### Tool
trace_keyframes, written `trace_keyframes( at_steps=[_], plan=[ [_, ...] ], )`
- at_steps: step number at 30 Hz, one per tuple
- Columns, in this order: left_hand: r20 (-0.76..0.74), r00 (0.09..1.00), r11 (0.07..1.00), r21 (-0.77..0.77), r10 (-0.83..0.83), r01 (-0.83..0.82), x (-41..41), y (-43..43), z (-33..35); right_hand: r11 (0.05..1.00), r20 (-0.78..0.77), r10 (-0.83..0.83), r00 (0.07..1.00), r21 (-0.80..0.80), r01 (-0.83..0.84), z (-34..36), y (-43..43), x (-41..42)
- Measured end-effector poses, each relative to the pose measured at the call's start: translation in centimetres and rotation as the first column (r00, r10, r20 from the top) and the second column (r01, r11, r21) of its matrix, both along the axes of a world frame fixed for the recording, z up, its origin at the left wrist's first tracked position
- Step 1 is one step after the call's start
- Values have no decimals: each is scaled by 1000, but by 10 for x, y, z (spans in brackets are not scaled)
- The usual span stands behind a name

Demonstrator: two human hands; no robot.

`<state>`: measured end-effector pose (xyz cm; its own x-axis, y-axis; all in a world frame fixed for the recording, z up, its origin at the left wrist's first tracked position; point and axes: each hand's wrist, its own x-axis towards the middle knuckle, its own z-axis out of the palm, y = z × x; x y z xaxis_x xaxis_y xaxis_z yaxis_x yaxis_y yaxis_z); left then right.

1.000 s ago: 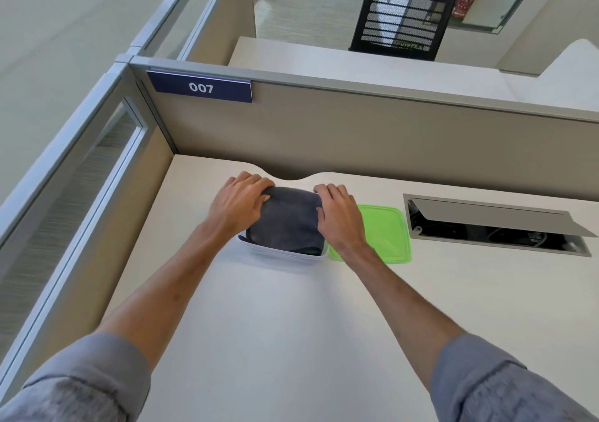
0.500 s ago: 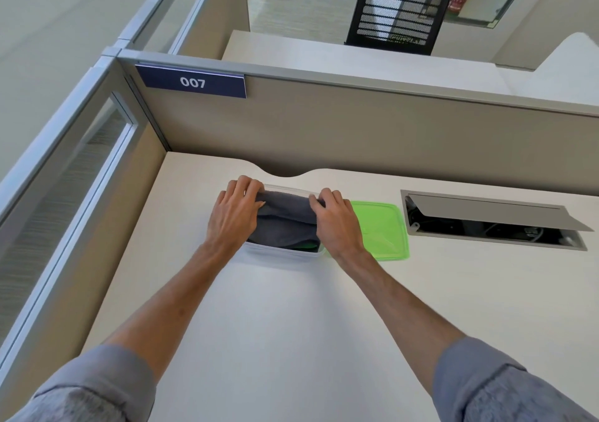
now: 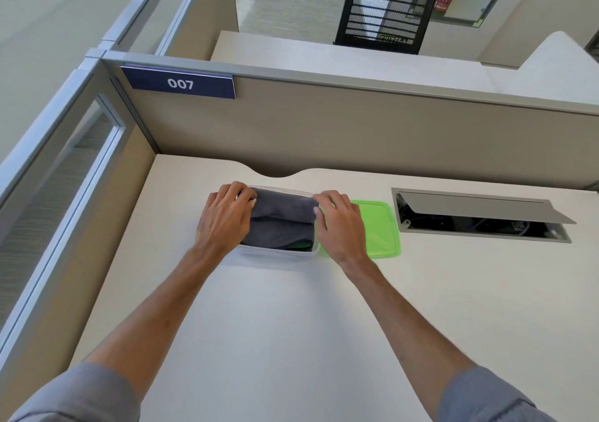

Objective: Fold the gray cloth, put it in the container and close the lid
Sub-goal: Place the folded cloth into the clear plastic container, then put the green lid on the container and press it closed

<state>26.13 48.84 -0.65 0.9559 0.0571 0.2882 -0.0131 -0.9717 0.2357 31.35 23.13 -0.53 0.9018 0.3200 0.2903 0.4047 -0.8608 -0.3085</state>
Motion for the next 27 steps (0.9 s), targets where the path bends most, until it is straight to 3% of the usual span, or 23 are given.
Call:
trace_keyframes(
  at_steps=[4,11,18,23,27],
  plan=[
    [48,998,996,-77,38,-34,-5,-2,5,992,-106,-112,988,-63,105,-22,-49,-27],
    [80,992,965,-251,98,-75,-33,-39,0,946,-161,-70,985,-324,14,-46,-98,-58],
    [118,980,954,-237,-162,186,-70,-91,-14,931,-89,-23,996,-366,-11,-33,-100,-57],
    [39,939,890,-309,-341,336,-81,-119,-11,975,19,-23,1000,-223,27,-24,-113,-74],
    [-22,932,844,-433,-362,318,-88,-141,-9,999,18,-52,998,-16,52,-9,-129,-92]
  ],
)
